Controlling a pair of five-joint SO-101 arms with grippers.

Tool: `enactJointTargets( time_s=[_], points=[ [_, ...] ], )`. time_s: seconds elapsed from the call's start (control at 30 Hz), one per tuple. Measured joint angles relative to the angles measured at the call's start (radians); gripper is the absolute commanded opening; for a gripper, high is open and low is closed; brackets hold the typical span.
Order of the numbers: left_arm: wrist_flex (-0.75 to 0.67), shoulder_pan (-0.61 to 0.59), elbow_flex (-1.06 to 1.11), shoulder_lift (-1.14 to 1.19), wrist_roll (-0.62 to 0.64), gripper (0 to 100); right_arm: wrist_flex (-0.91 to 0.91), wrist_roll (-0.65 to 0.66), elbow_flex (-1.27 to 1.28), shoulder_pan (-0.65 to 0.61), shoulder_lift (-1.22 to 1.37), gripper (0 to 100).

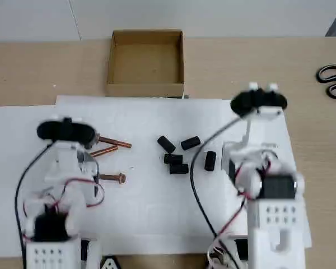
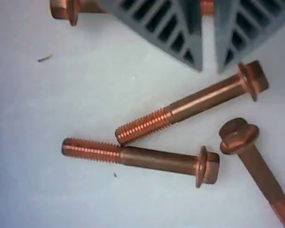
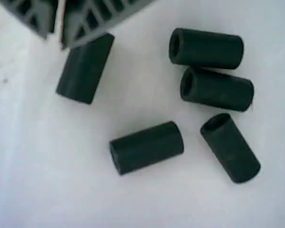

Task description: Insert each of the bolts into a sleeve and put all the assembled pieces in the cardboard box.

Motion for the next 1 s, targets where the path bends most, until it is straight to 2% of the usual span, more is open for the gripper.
enactJointTargets(
  time_s=[0.1,0.27,0.47,0.57,0.77,1.0],
  points=[
    [0.083,0.000,-0.204,0.241,-0.018,1,0.107,0.000,-0.140,0.000,0.143,0.4],
    [0.265,0.000,-0.542,0.632,-0.117,1,0.285,0.000,-0.292,0.000,0.362,0.4],
    [0.377,0.000,-0.760,0.984,-0.124,1,0.405,0.000,-0.430,0.000,0.559,0.5],
    [0.381,0.000,-0.773,1.031,-0.126,1,0.411,0.000,-0.448,0.000,0.612,2.4],
    [0.381,-0.002,-0.778,1.043,-0.133,10,0.411,-0.035,-0.450,-0.072,0.677,17.7],
    [0.350,-0.002,-0.730,1.043,-0.130,11,0.374,-0.063,-0.450,-0.137,0.801,18.9]
  ],
)
